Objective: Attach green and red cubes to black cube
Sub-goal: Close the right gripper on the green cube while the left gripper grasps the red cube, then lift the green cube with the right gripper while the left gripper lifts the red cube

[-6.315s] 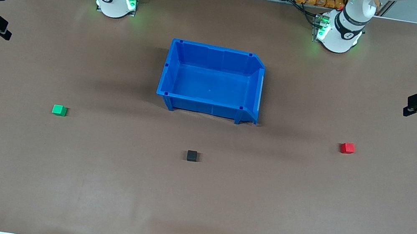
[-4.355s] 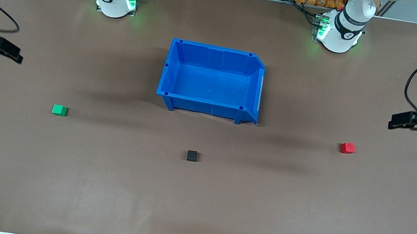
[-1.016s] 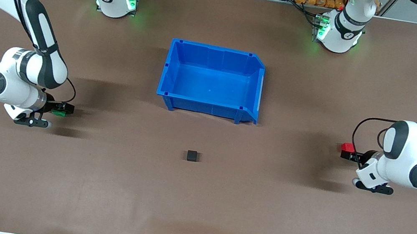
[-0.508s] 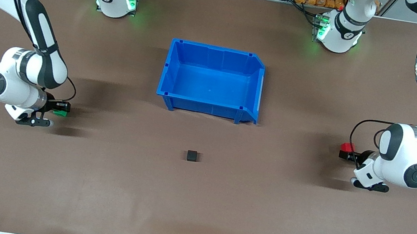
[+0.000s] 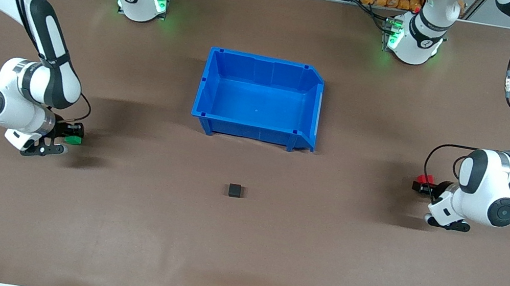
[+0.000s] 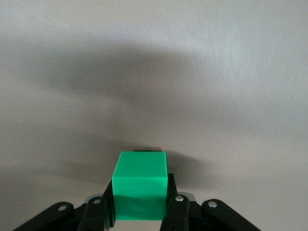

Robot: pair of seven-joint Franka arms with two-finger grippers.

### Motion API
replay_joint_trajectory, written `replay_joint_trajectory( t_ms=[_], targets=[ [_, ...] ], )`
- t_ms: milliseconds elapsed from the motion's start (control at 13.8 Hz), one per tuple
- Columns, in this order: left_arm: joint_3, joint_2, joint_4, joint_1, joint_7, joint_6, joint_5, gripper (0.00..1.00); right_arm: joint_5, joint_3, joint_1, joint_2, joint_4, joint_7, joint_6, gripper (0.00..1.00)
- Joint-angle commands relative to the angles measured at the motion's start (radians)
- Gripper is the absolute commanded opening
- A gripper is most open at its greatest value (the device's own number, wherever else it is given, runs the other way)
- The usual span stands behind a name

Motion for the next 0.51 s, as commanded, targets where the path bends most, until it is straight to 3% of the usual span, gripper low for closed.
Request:
replay_joint_trajectory(
  t_ms=[0, 290, 435],
  targets=[
    [-0.004, -0.017, -0.018, 0.001, -0.017, 0.006, -0.014, 0.68, -0.007, 0.000, 0.002, -0.011, 0.055, -0.137, -0.014, 0.00],
    [-0.004, -0.015, -0.016, 0.000, -0.017, 0.003, -0.017, 0.49, -0.010, 0.000, 0.039, -0.009, 0.128, -0.383, -0.014, 0.00],
    [-0.004, -0.015, -0.013, 0.001, -0.015, 0.000, -0.017, 0.47, -0.020, 0.000, 0.048, -0.006, 0.179, -0.592, -0.014, 0.00]
  ],
)
